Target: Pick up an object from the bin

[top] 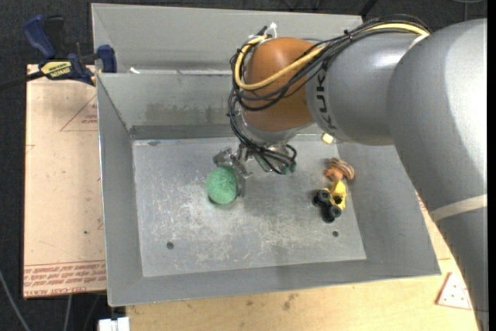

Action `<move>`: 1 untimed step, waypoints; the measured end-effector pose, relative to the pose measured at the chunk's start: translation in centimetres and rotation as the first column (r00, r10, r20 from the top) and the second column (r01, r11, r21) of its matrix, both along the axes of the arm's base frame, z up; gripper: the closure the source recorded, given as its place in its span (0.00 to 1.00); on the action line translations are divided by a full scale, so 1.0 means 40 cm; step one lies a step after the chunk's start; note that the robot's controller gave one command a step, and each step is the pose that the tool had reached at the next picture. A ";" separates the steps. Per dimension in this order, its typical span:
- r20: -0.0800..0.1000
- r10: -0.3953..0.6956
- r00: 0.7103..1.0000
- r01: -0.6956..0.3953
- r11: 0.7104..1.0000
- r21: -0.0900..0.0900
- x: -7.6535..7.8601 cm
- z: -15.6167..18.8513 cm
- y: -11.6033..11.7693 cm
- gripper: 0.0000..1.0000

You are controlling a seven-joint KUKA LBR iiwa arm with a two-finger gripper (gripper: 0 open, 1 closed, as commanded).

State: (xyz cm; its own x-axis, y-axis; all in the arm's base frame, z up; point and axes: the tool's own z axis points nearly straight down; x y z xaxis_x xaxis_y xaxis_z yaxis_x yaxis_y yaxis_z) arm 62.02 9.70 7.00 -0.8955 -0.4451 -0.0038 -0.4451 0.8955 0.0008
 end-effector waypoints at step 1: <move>0.002 -0.018 1.000 0.018 1.000 -0.001 0.004 0.351 -0.058 1.00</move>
Offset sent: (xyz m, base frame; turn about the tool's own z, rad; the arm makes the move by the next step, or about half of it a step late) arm 0.0000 0.0000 0.0000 0.0000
